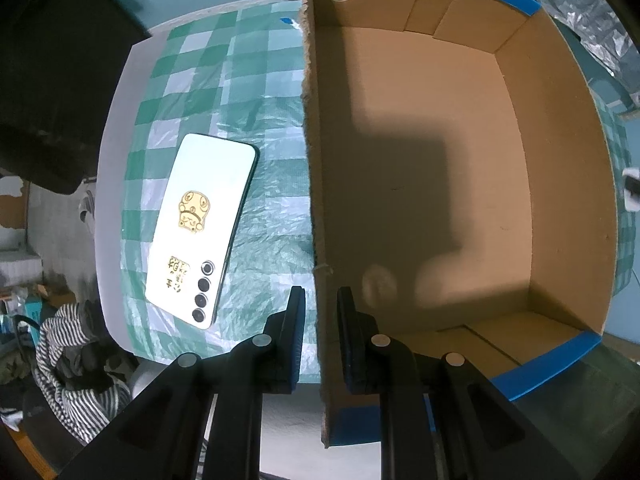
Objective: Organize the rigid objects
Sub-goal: 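Lift the white charger with the right gripper and carry it over the box, then open the right gripper to drop the charger into the box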
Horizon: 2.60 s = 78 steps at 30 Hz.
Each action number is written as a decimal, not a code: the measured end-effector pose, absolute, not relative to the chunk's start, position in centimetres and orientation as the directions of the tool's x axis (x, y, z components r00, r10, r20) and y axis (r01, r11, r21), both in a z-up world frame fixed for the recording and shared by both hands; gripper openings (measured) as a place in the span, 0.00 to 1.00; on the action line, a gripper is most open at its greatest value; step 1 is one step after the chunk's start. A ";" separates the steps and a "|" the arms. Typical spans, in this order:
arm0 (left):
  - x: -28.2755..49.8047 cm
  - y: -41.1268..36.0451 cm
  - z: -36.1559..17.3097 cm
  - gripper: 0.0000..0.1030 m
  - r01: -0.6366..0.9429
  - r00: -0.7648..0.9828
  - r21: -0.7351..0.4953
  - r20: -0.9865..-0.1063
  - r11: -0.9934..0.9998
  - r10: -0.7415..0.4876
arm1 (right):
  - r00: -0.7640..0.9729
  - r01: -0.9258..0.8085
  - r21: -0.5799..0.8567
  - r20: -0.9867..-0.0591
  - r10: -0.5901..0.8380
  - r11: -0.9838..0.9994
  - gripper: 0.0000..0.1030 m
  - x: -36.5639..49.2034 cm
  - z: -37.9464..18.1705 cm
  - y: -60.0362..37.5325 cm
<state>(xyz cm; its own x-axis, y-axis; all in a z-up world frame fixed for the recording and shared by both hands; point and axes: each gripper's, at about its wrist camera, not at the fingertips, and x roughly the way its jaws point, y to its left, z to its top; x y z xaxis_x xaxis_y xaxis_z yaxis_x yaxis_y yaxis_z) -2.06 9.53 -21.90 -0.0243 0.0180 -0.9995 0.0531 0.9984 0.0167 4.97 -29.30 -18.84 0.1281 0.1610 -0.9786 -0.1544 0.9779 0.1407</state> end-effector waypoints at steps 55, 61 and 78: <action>-2.3 9.6 -22.9 0.15 0.076 -0.070 0.003 -0.997 0.997 0.008 | 0.095 -0.575 0.045 -0.988 0.121 0.817 0.48 16.3 -20.1 -7.6; -2.7 9.6 -22.9 0.15 0.081 -0.070 0.006 -0.997 0.997 0.011 | 0.101 -0.541 0.067 -0.984 0.144 0.838 0.48 16.7 -19.5 -8.2; -3.3 9.9 -22.7 0.15 0.084 -0.051 0.006 -0.999 0.996 0.011 | 0.173 -0.500 0.109 -0.960 0.222 0.859 0.59 14.3 -14.3 -10.9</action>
